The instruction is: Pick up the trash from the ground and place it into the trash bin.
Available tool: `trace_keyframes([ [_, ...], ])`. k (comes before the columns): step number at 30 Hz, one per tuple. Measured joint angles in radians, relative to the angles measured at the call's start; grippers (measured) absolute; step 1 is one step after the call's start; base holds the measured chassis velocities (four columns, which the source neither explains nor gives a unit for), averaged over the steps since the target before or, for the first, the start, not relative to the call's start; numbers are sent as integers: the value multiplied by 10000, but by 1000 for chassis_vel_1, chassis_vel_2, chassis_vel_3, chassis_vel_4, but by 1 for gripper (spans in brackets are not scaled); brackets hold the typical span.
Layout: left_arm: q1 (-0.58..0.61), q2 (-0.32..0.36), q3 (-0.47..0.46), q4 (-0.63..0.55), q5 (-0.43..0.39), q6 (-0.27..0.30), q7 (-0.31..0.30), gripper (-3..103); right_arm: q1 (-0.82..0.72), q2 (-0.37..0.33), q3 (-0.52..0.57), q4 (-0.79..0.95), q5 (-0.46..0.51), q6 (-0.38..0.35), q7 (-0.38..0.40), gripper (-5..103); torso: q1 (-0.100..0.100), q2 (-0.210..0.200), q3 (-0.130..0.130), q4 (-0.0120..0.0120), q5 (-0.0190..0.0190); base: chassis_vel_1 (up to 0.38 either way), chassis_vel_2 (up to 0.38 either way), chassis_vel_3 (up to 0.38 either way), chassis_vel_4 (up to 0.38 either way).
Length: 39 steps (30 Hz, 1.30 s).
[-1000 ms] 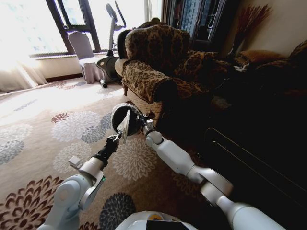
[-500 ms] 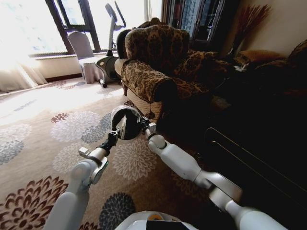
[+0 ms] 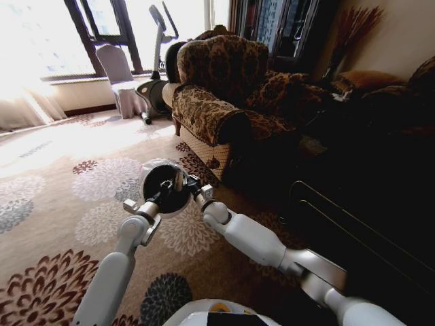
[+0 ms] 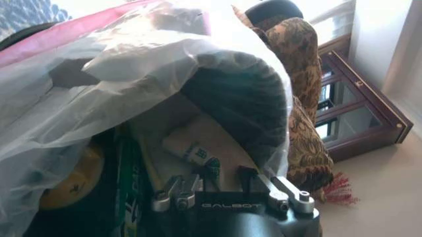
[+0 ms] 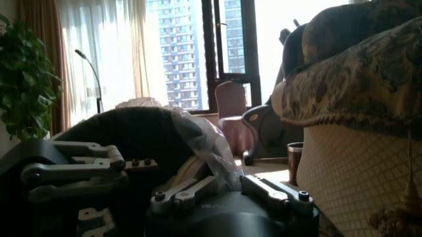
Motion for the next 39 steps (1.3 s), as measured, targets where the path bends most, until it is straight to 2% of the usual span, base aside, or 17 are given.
trace_keyframes([
  [3,471,135,-68,-393,798,50,164,48,142,5,92,-343,-86,-2,-37,0,0,0,0,1,0,0,0,0,0],
  [5,613,181,-122,-532,946,80,203,48,222,4,151,-469,-117,-3,-39,0,0,0,0,0,-1,0,0,0,0],
  [8,997,336,-295,-987,1327,293,380,64,417,39,319,-863,-252,-149,-3,0,0,0,-1,0,2,0,0,0,0],
  [9,997,336,-295,-987,1327,293,380,64,417,39,319,-863,-252,-149,-3,0,0,0,-1,0,2,0,0,0,0],
  [12,1318,525,-390,-1426,1679,870,401,81,621,64,497,-1066,-185,-970,461,0,0,0,0,0,0,0,0,0,0],
  [14,1378,554,-397,-1506,1714,962,444,81,656,64,525,-1078,-134,-1139,560,0,0,0,0,-1,0,0,0,0,0],
  [17,1754,755,-405,-1788,2712,1127,1734,96,834,35,601,-1107,313,-1887,994,0,0,0,0,0,1,0,0,0,0],
  [18,1754,755,-405,-1788,2712,1127,1734,96,834,35,601,-1107,313,-1887,994,0,0,0,0,0,1,0,0,0,0],
  [19,1814,796,-404,-1816,3095,1015,2054,98,857,17,622,-1106,404,-1984,1062,0,0,0,0,1,1,0,0,0,0],
  [22,2042,1056,-512,-1839,6309,-648,3478,100,928,-278,728,-888,1388,-2558,1497,0,0,0,-1,1,1,0,0,0,0],
  [23,2042,1056,-512,-1839,6309,-648,3478,100,928,-278,728,-888,1388,-2558,1497,0,0,0,-1,1,1,0,0,0,0],
  [25,2018,1125,-808,-1515,8463,-2234,4257,100,911,-505,820,-704,2028,-2831,1813,0,0,0,0,4,4,0,0,0,0],
  [26,2003,1138,-884,-1460,8873,-2558,4367,100,894,-573,843,-658,2100,-2877,1844,0,0,0,0,3,0,0,0,0,0],
  [27,2003,1138,-884,-1460,8873,-2558,4367,100,894,-573,843,-658,2100,-2877,1844,0,0,0,0,3,0,0,0,0,0],
  [28,1965,1170,-1137,-1396,9737,-3218,4515,100,767,-843,886,-473,2221,-2945,1937,0,0,1,-1,-5,-1,0,0,0,0],
  [30,1963,1167,-1647,-1402,10193,-3776,4319,100,298,-1405,921,188,2255,-2952,1966,0,0,0,0,-3,2,0,0,0,0],
  [39,2072,958,-2562,-619,10752,-4183,3799,100,-1318,-2696,1424,2177,1627,-2646,1945,0,0,0,-1,0,1,0,0,0,0],
])
